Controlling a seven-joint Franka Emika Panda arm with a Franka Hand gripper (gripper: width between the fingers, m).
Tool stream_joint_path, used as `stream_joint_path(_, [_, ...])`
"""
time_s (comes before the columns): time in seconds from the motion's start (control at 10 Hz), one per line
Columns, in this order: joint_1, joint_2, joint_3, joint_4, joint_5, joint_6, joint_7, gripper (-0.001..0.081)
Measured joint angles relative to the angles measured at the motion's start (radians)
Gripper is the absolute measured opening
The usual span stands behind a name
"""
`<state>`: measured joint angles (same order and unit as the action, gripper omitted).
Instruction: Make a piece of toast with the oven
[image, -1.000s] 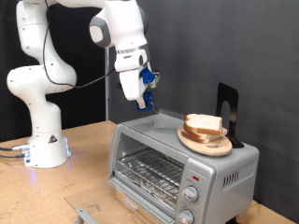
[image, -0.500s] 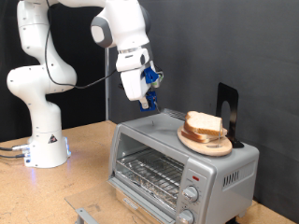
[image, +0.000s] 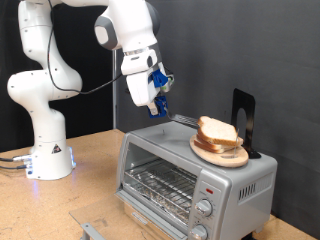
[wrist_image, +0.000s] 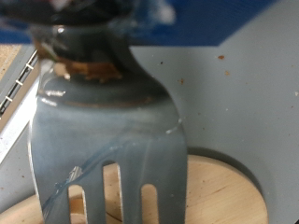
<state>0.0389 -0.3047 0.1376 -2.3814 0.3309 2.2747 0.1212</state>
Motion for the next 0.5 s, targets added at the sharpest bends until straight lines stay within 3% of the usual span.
stream_joint_path(0.5, [0.0,0.081,0.004,0.061,-0.033,0.0,0.08,0.04])
